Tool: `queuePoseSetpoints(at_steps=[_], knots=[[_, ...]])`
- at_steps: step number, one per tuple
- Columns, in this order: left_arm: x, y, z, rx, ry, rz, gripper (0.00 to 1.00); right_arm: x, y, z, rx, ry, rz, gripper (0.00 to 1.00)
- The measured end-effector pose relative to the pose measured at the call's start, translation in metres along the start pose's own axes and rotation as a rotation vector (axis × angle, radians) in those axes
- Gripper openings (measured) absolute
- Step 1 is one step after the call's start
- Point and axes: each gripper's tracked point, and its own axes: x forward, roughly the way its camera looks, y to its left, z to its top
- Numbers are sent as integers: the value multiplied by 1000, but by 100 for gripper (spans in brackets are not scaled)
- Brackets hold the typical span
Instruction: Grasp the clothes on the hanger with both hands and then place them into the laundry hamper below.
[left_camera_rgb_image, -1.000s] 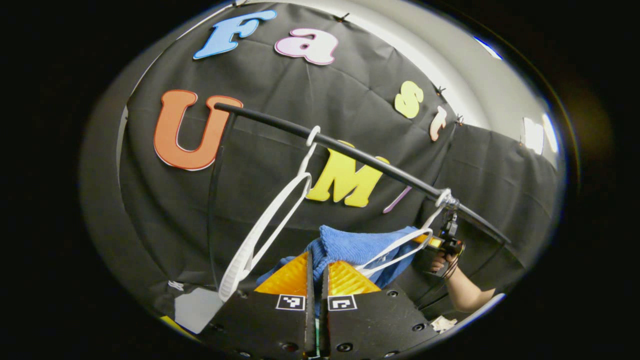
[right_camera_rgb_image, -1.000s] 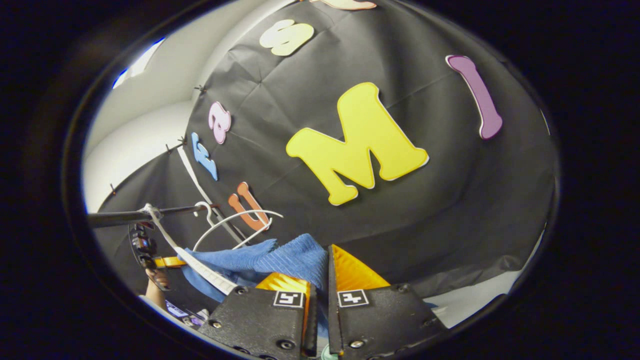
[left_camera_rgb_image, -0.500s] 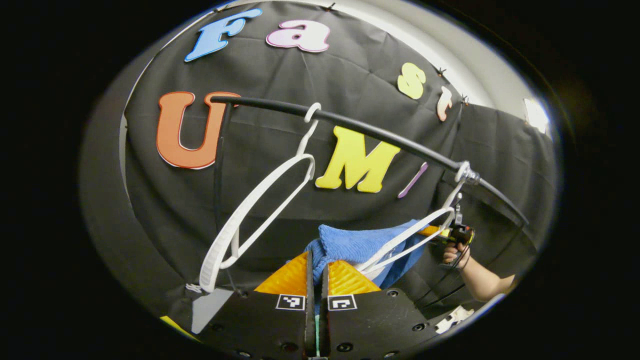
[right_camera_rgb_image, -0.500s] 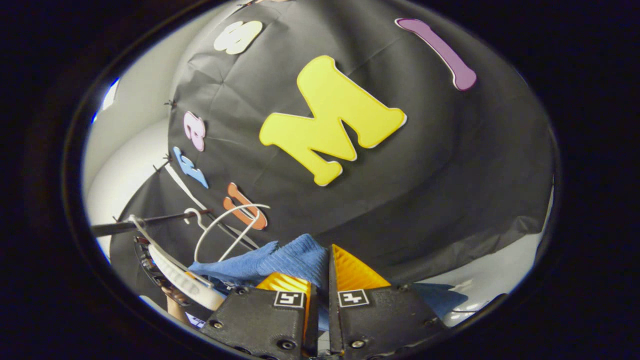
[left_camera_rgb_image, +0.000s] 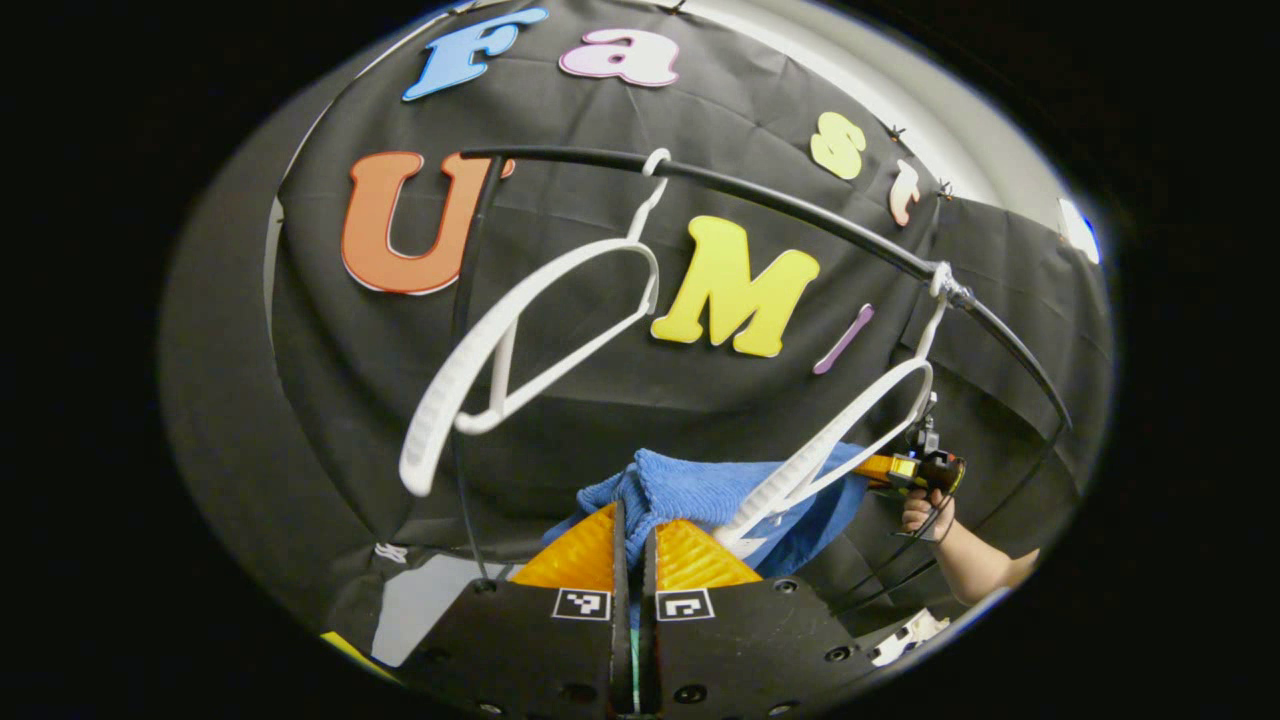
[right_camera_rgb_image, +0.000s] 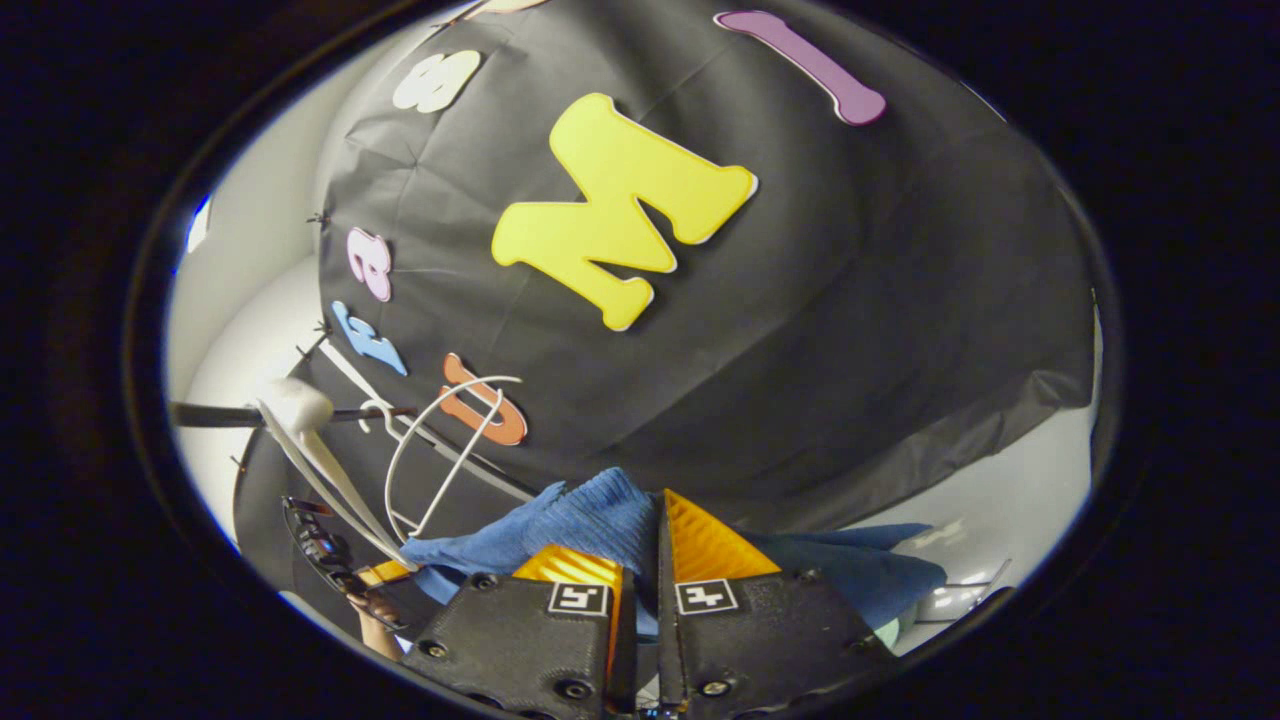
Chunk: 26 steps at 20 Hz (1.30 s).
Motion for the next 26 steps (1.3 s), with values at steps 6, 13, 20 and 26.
queuePoseSetpoints(at_steps=[6,13,20,26], knots=[[-10,-14,-46,-32,6,3,2,-20,2,-43,17,16,-4,8],[-25,-67,-73,-18,-21,-87,2,-36,38,-92,23,36,58,8],[-46,-134,-70,10,-84,-212,3,-51,105,-141,70,70,205,7],[-64,-178,-60,55,-144,-287,3,-69,166,-164,58,94,315,7]])
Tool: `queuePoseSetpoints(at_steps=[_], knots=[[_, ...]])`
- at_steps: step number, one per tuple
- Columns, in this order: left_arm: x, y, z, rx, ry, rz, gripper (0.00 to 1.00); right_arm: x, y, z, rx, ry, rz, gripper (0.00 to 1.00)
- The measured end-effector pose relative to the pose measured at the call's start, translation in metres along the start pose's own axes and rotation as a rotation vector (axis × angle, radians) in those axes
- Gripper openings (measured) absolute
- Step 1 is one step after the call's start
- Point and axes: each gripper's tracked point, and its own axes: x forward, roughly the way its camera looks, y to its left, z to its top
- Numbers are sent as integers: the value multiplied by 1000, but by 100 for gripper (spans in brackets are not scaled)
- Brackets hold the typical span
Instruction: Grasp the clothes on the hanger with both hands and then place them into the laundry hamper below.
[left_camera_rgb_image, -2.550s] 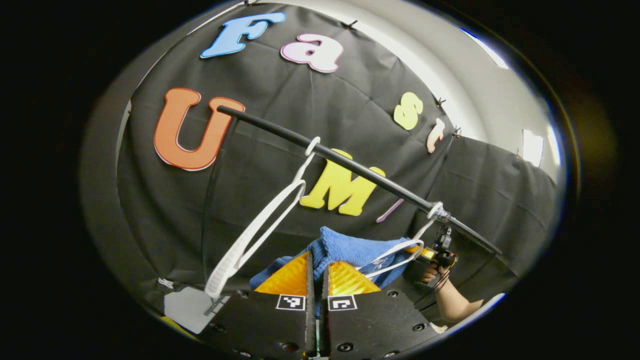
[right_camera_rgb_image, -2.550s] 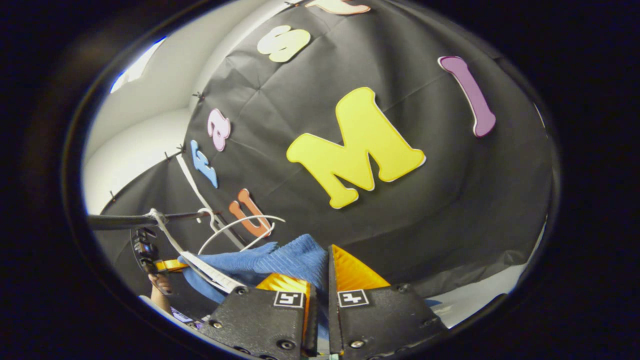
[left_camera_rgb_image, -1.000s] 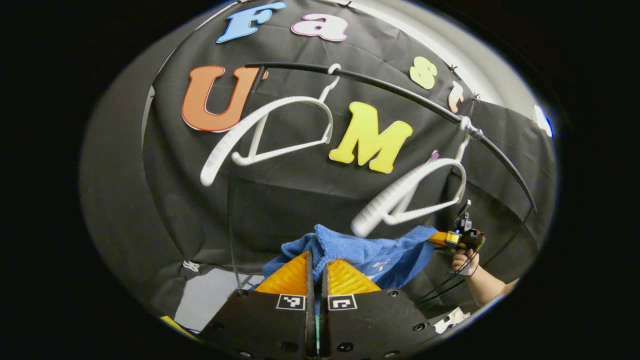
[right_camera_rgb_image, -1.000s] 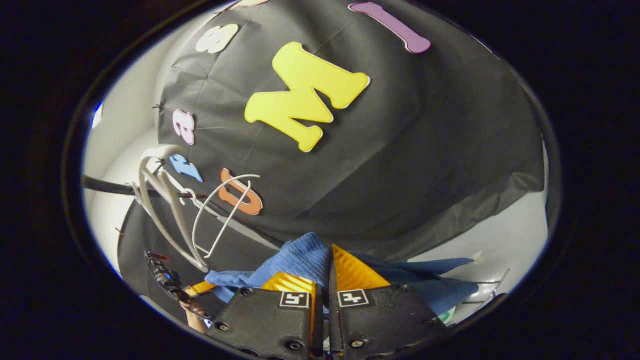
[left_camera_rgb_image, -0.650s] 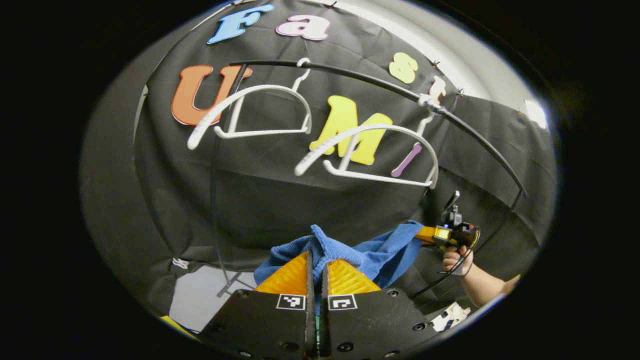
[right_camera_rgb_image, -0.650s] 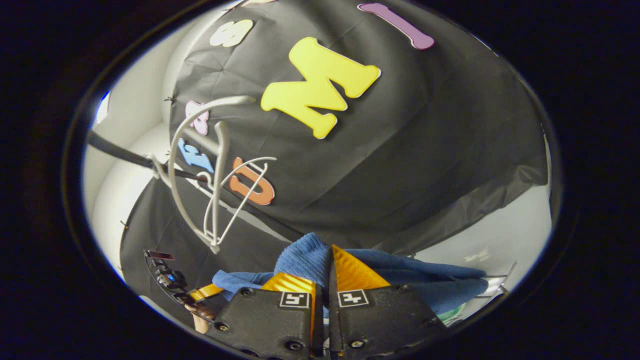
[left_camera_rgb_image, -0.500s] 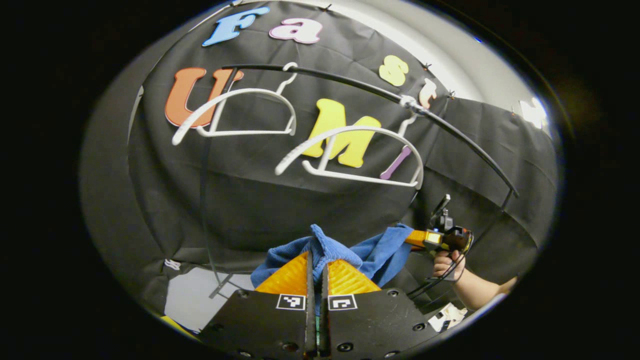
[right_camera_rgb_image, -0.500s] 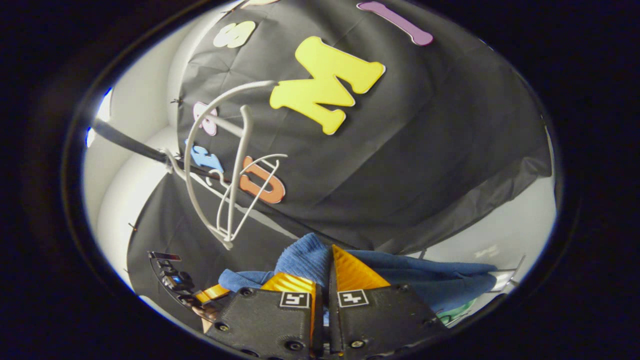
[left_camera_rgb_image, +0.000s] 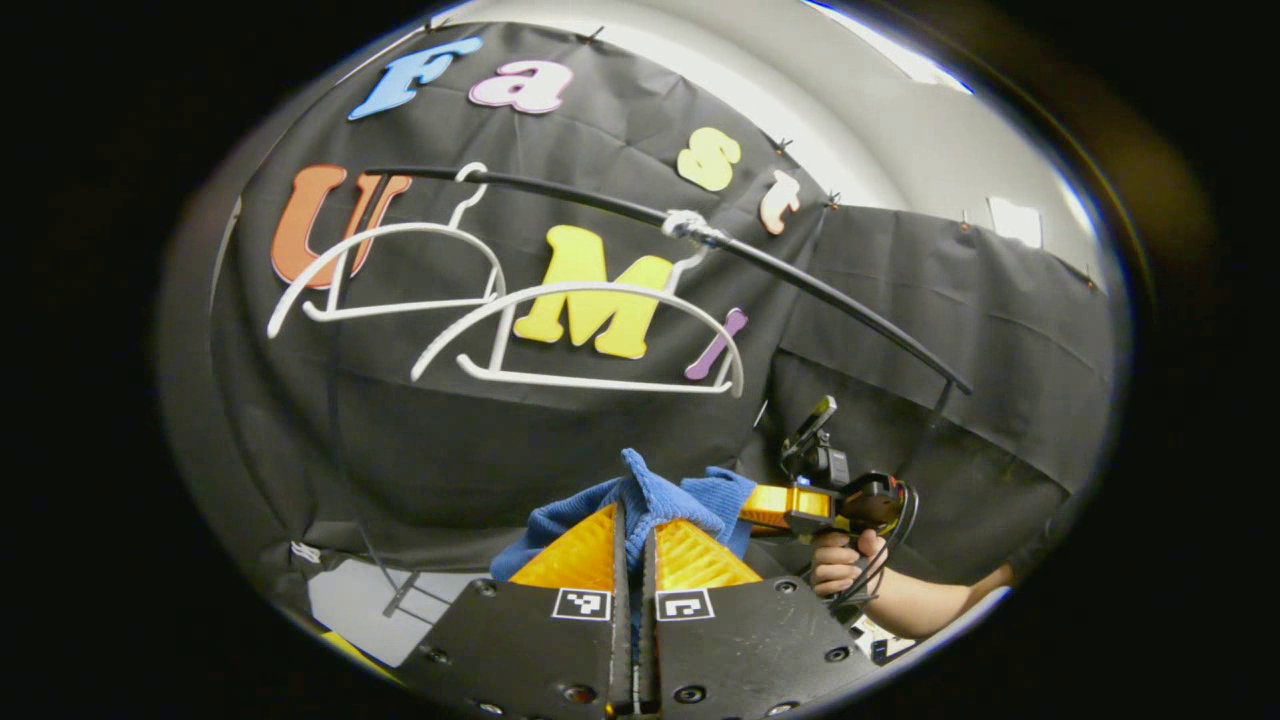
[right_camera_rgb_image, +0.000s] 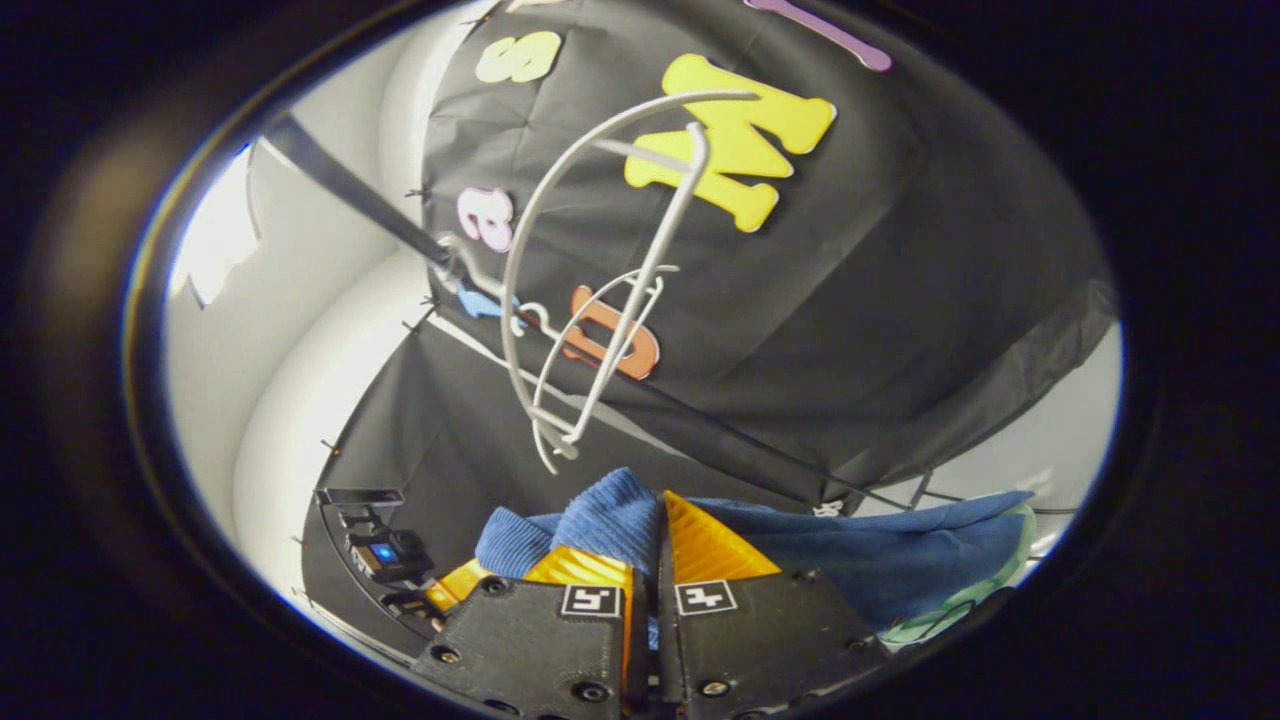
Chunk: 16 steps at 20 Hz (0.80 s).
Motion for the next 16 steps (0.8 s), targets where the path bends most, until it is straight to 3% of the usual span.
queuePoseSetpoints(at_steps=[4,11,16], knots=[[9,-11,-8,25,-9,-7,3,-4,3,-7,-23,1,7,7],[38,23,-93,10,188,88,3,6,-98,-47,81,73,-174,7],[55,44,-140,-11,289,127,3,13,-148,-71,151,112,-252,7]])
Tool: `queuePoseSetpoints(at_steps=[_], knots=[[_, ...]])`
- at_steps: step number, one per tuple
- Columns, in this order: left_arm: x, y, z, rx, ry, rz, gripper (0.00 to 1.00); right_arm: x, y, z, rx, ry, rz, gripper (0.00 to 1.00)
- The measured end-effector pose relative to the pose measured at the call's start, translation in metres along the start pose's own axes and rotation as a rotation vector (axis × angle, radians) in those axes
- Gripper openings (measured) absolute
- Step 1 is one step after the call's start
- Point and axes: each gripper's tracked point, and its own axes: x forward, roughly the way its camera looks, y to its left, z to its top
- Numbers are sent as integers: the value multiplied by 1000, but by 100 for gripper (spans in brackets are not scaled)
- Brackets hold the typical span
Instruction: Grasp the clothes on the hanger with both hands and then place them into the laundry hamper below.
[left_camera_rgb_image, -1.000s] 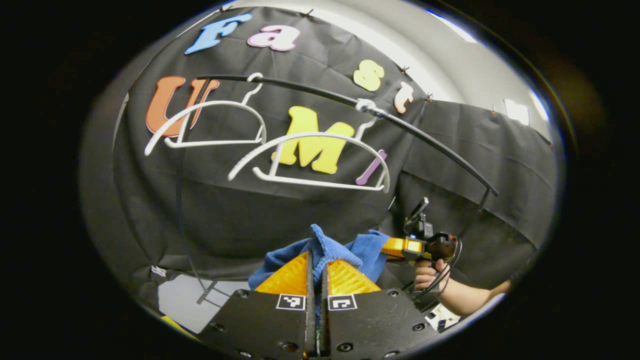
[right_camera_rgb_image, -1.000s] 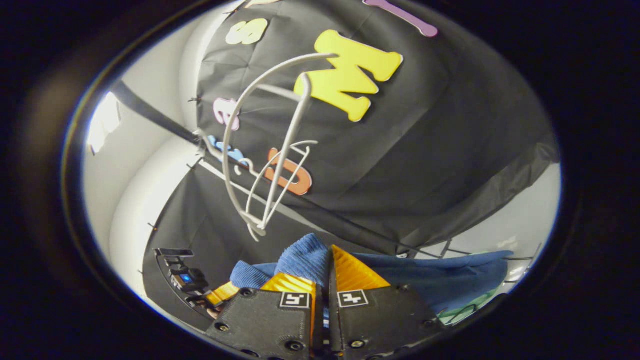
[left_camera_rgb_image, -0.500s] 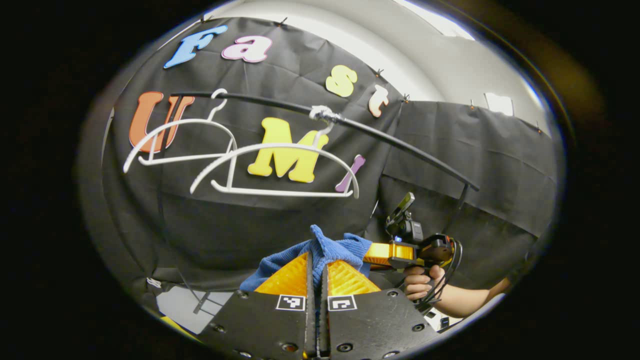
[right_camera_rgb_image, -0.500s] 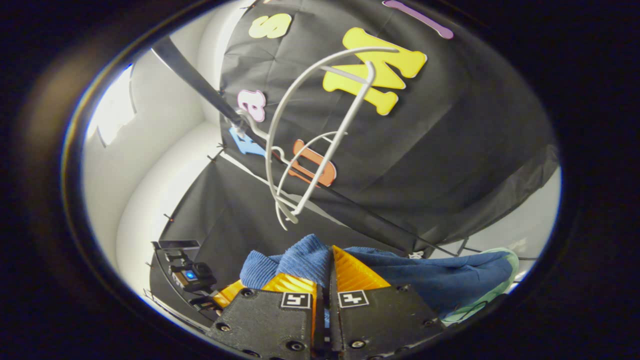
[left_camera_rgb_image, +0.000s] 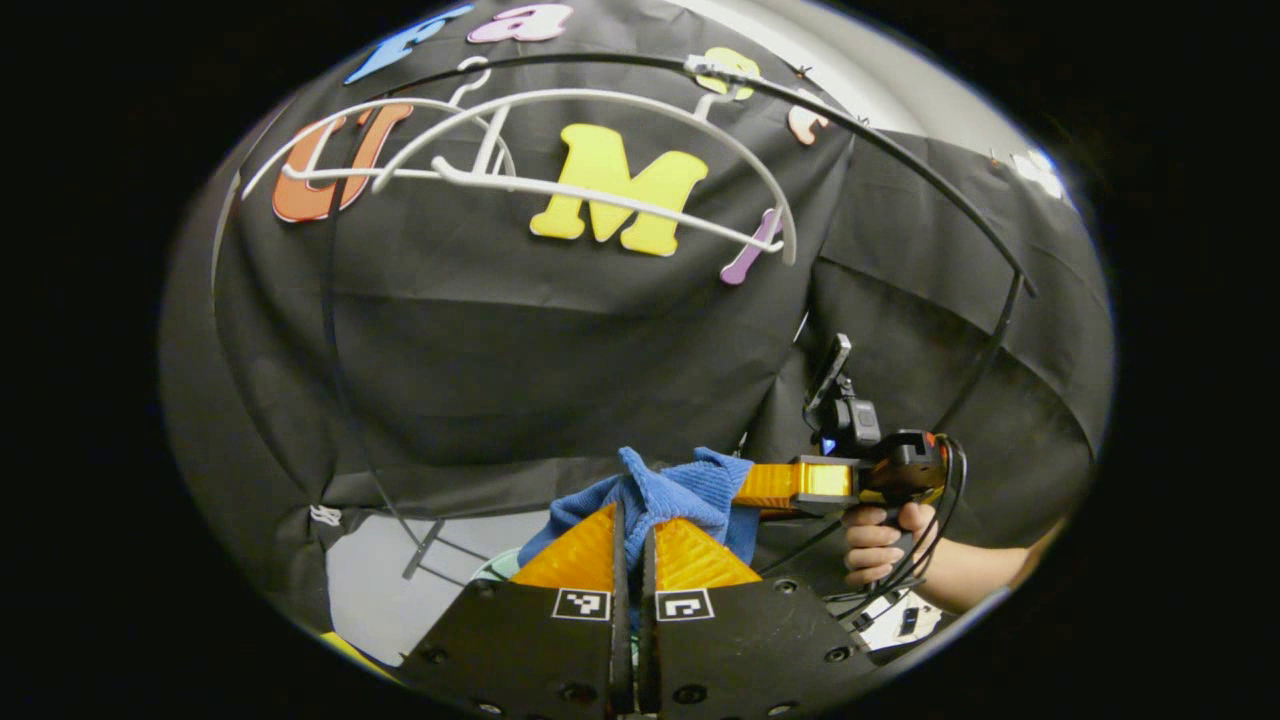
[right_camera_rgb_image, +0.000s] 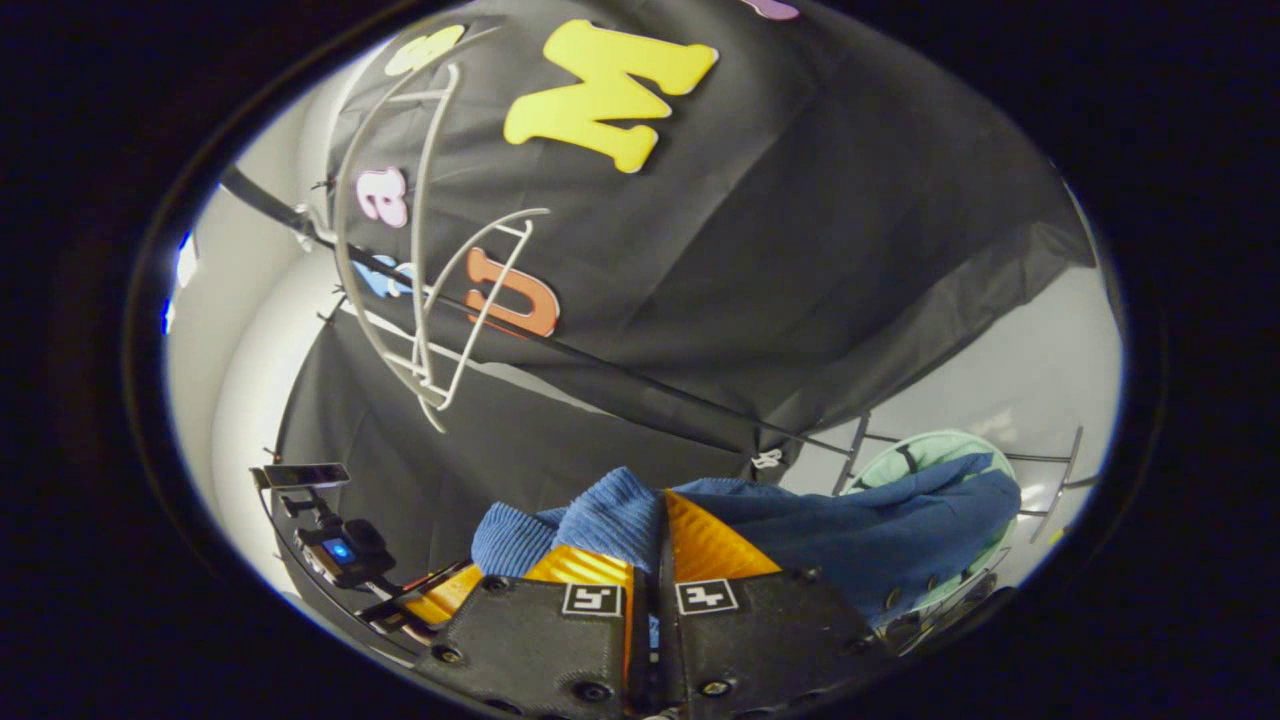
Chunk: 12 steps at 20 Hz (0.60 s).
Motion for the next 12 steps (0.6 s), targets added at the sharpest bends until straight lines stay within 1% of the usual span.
queuePoseSetpoints(at_steps=[4,8,10,12], knots=[[24,14,-38,-13,84,53,3,16,-49,-14,93,21,-84,7],[40,29,-70,-18,172,114,2,33,-100,-34,141,58,-208,7],[44,35,-91,-33,221,143,2,41,-132,-46,124,86,-308,7],[48,39,-109,-49,276,180,2,44,-162,-52,89,110,-441,7]])
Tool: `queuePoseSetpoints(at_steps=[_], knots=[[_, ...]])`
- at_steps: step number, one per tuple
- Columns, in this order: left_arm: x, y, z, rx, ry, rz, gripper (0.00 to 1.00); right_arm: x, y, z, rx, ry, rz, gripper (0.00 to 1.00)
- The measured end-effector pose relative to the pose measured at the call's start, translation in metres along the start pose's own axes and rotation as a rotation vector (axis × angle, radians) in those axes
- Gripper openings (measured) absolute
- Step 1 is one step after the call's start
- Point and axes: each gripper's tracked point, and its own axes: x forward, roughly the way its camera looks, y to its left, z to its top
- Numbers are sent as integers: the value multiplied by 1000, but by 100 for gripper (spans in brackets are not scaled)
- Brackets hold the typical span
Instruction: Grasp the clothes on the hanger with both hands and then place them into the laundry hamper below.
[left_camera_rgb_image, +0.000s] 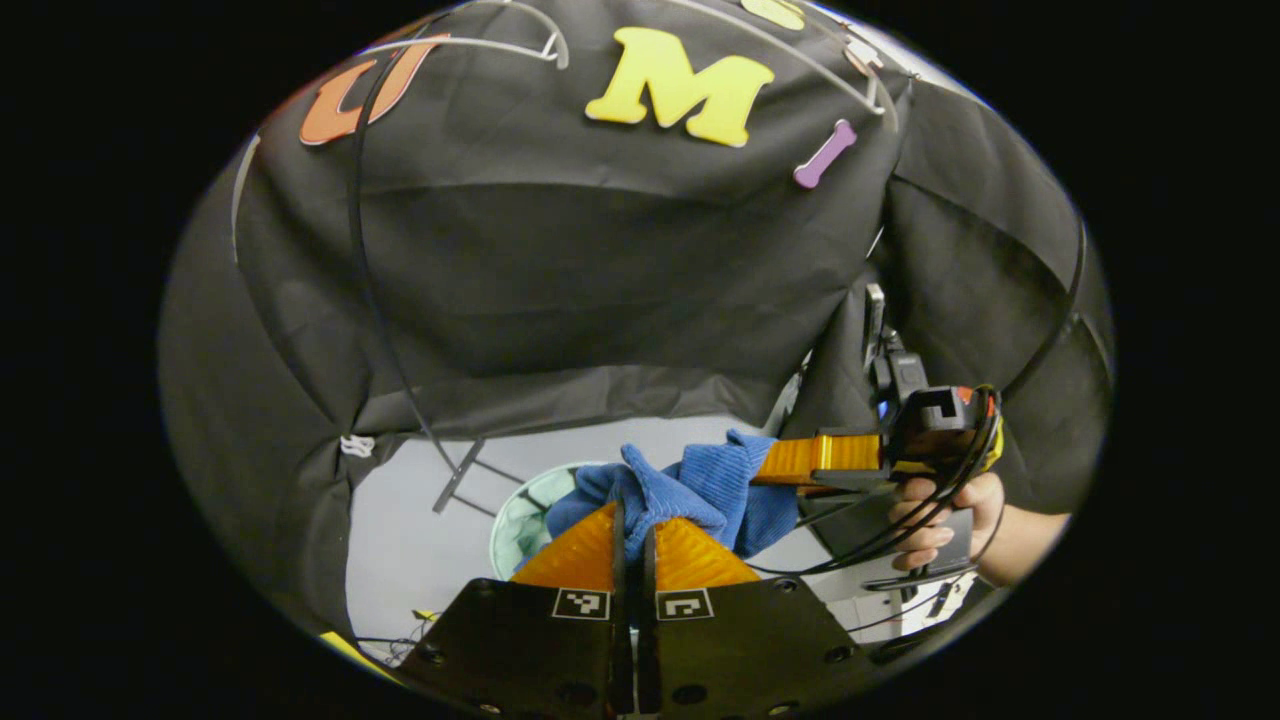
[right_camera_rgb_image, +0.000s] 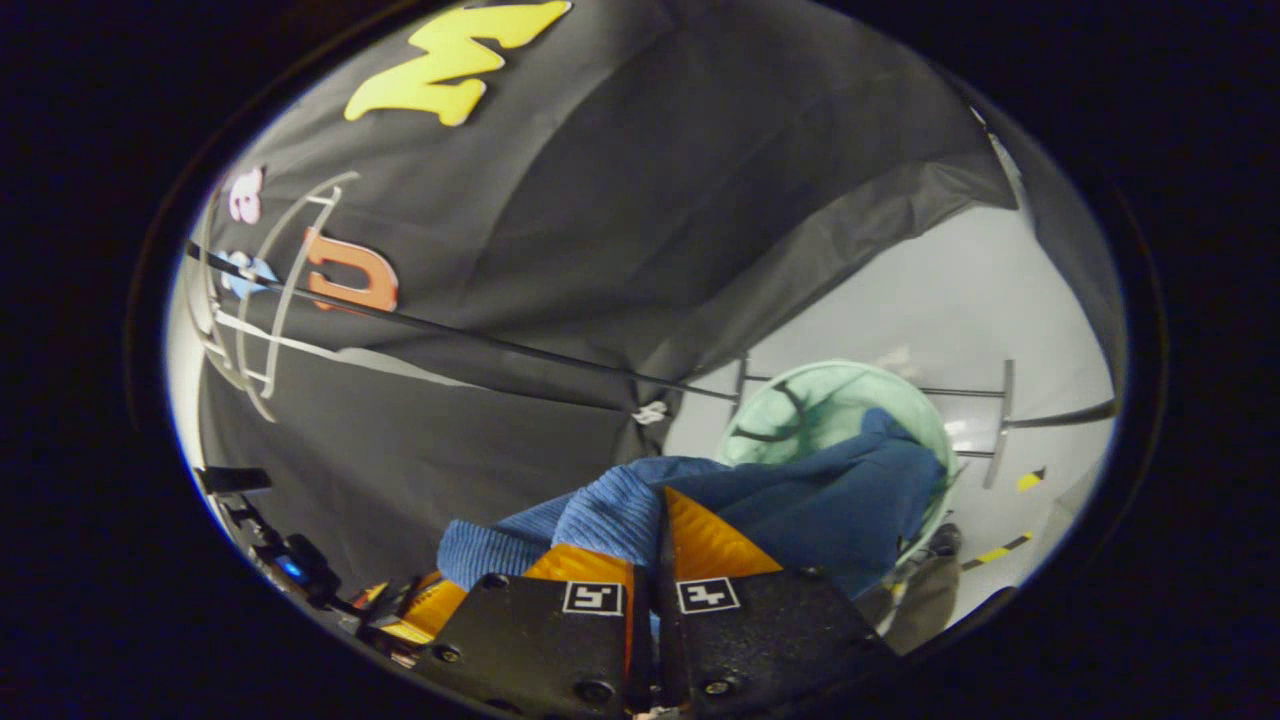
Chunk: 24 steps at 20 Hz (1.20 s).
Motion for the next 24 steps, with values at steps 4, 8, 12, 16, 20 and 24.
queuePoseSetpoints(at_steps=[4,8,12,16,20,24], knots=[[28,19,-43,-44,146,104,4,12,-57,-16,-94,63,-243,13],[42,39,-82,-91,306,178,44,10,-42,-25,-100,88,-295,36],[37,38,-87,-120,319,176,88,7,-51,-13,-241,29,-368,69],[20,48,-68,-75,251,200,96,-24,-37,0,-377,-114,-400,80],[-13,50,-43,-32,167,229,97,-74,-5,24,-496,-256,-434,78],[-54,47,-11,22,40,261,97,-116,27,29,-618,-391,-428,78]])
